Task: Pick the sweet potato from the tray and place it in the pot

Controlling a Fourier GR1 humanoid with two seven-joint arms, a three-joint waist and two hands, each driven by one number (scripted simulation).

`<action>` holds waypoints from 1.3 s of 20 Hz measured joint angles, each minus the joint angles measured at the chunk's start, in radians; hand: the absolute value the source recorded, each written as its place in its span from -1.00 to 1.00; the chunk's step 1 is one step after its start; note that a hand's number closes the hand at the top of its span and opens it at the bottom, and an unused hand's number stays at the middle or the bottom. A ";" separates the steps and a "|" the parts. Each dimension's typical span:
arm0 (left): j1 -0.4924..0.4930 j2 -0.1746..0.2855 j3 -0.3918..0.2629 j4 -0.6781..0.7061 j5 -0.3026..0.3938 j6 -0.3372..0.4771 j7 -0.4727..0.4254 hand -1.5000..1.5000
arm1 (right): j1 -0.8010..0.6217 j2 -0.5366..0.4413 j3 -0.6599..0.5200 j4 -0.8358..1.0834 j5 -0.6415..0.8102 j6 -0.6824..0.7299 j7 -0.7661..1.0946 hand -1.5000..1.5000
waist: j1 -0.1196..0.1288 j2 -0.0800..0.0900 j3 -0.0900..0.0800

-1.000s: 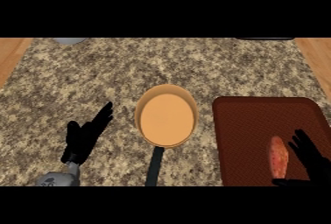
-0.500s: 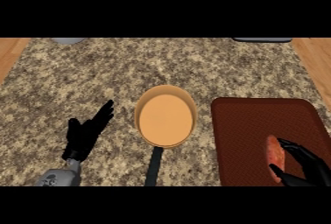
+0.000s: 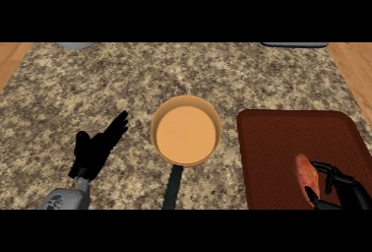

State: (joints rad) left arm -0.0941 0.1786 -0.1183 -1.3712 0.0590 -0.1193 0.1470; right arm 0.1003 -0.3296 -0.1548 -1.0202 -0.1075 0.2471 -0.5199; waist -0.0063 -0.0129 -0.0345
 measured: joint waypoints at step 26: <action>0.028 -0.015 0.010 0.013 -0.010 0.004 -0.022 0.00 | -0.183 -0.166 0.104 -0.422 0.198 0.035 0.050 1.00 | -0.007 0.009 0.034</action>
State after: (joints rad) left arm -0.0658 0.1639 -0.1083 -1.3577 0.0487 -0.1156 0.1247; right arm -0.0824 -0.4959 -0.0511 -1.4426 0.0900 0.2825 -0.4697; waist -0.0136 -0.0038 -0.0002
